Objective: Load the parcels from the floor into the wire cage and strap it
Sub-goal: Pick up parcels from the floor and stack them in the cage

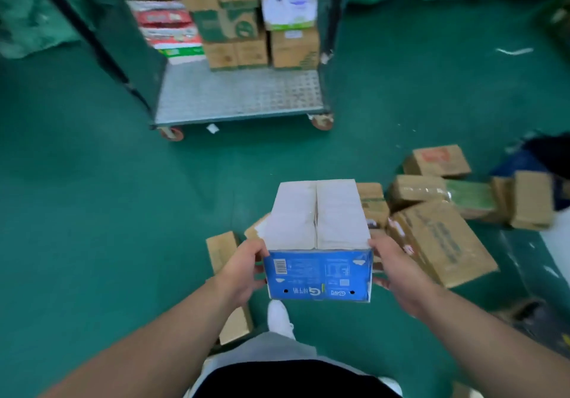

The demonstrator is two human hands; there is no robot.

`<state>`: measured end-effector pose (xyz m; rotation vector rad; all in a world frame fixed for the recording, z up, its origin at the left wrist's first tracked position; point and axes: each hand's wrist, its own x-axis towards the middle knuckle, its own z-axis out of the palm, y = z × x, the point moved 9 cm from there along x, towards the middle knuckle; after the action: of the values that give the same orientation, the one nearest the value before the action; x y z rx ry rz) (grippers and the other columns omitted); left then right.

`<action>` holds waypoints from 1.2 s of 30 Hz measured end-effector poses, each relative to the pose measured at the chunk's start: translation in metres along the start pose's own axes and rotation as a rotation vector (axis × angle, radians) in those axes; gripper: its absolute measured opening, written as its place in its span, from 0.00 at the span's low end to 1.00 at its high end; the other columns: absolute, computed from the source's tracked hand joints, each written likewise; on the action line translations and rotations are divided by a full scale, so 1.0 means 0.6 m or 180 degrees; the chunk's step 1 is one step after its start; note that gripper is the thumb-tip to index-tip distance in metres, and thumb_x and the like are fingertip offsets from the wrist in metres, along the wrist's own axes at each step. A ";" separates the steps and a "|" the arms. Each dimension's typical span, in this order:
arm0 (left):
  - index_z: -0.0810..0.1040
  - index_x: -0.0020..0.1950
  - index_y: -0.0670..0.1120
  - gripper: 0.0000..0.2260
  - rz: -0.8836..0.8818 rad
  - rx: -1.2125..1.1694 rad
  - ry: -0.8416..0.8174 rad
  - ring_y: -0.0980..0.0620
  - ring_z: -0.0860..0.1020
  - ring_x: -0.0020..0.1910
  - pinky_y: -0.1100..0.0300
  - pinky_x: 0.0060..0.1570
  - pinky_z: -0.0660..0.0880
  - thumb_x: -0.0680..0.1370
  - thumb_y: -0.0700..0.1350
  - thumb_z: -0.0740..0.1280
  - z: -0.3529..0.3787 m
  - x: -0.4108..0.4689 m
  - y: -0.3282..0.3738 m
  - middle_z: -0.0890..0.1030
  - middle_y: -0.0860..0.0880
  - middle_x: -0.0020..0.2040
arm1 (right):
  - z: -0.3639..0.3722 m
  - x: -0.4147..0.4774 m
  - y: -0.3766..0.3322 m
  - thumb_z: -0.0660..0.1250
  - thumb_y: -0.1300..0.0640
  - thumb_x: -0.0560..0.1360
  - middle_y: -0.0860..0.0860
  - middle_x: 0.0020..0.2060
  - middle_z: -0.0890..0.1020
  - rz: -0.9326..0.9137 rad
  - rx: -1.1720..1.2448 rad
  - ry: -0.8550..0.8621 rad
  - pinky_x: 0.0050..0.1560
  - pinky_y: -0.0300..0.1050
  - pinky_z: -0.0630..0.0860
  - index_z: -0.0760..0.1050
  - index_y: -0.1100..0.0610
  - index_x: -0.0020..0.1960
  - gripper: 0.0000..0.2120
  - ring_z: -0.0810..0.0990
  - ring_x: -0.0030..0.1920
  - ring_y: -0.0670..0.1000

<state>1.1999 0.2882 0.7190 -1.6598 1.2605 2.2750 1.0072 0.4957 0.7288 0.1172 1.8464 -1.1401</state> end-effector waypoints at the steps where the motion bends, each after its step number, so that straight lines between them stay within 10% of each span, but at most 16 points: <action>1: 0.70 0.37 0.48 0.04 0.0016 -0.0086 0.0126 0.48 0.70 0.39 0.54 0.41 0.71 0.67 0.46 0.63 -0.044 0.005 0.023 0.75 0.48 0.42 | 0.043 0.012 -0.025 0.56 0.48 0.81 0.51 0.53 0.85 -0.0039 -0.0048 -0.0038 0.56 0.53 0.77 0.77 0.53 0.59 0.16 0.82 0.53 0.53; 6: 0.82 0.58 0.56 0.21 0.0225 -0.0327 0.0210 0.49 0.82 0.52 0.48 0.57 0.75 0.81 0.64 0.55 -0.160 0.028 0.126 0.86 0.55 0.52 | 0.195 0.025 -0.141 0.60 0.62 0.82 0.44 0.58 0.83 -0.0390 0.0262 -0.0418 0.49 0.45 0.76 0.73 0.56 0.62 0.10 0.81 0.50 0.45; 9: 0.80 0.66 0.59 0.26 0.0415 -0.0571 0.0083 0.50 0.82 0.59 0.52 0.55 0.73 0.83 0.68 0.47 -0.188 0.036 0.197 0.86 0.52 0.58 | 0.224 0.041 -0.208 0.62 0.70 0.79 0.40 0.67 0.79 -0.0833 0.0209 -0.0460 0.66 0.51 0.76 0.71 0.53 0.66 0.19 0.80 0.61 0.42; 13: 0.77 0.55 0.43 0.30 0.0775 -0.0995 0.0094 0.44 0.81 0.49 0.48 0.49 0.74 0.83 0.68 0.51 -0.201 0.056 0.285 0.86 0.47 0.57 | 0.228 0.057 -0.276 0.63 0.77 0.70 0.41 0.73 0.72 -0.1200 -0.0260 -0.0517 0.70 0.54 0.74 0.57 0.43 0.81 0.48 0.74 0.71 0.46; 16: 0.71 0.44 0.46 0.25 0.0843 -0.1156 0.0237 0.45 0.78 0.48 0.48 0.45 0.74 0.82 0.68 0.55 -0.191 0.082 0.339 0.83 0.50 0.53 | 0.225 0.084 -0.317 0.54 0.80 0.68 0.43 0.68 0.79 -0.1026 0.0126 -0.0560 0.62 0.55 0.77 0.68 0.42 0.76 0.47 0.80 0.66 0.50; 21: 0.80 0.66 0.57 0.29 0.0834 -0.0980 0.0060 0.45 0.83 0.59 0.44 0.56 0.82 0.81 0.72 0.49 -0.142 0.143 0.411 0.83 0.46 0.62 | 0.213 0.141 -0.389 0.61 0.55 0.83 0.48 0.60 0.83 -0.0730 0.0494 -0.0428 0.62 0.59 0.77 0.76 0.55 0.63 0.11 0.79 0.63 0.52; 27: 0.77 0.54 0.43 0.33 0.0909 -0.0859 0.0168 0.45 0.79 0.46 0.47 0.53 0.76 0.81 0.70 0.49 -0.075 0.259 0.547 0.84 0.45 0.52 | 0.143 0.285 -0.530 0.59 0.46 0.84 0.53 0.51 0.86 -0.0703 0.1245 -0.0138 0.50 0.53 0.75 0.73 0.59 0.43 0.19 0.82 0.51 0.53; 36: 0.80 0.56 0.46 0.22 0.0972 -0.0717 0.0162 0.52 0.84 0.41 0.57 0.38 0.77 0.86 0.60 0.54 0.065 0.456 0.774 0.87 0.49 0.46 | 0.081 0.521 -0.750 0.58 0.39 0.83 0.50 0.56 0.85 -0.0447 0.0672 -0.0145 0.58 0.59 0.81 0.79 0.48 0.62 0.18 0.83 0.58 0.53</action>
<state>0.8315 -0.1048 0.7650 -1.7045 1.4002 2.6559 0.6365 0.0927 0.7836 0.0823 1.7118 -1.4233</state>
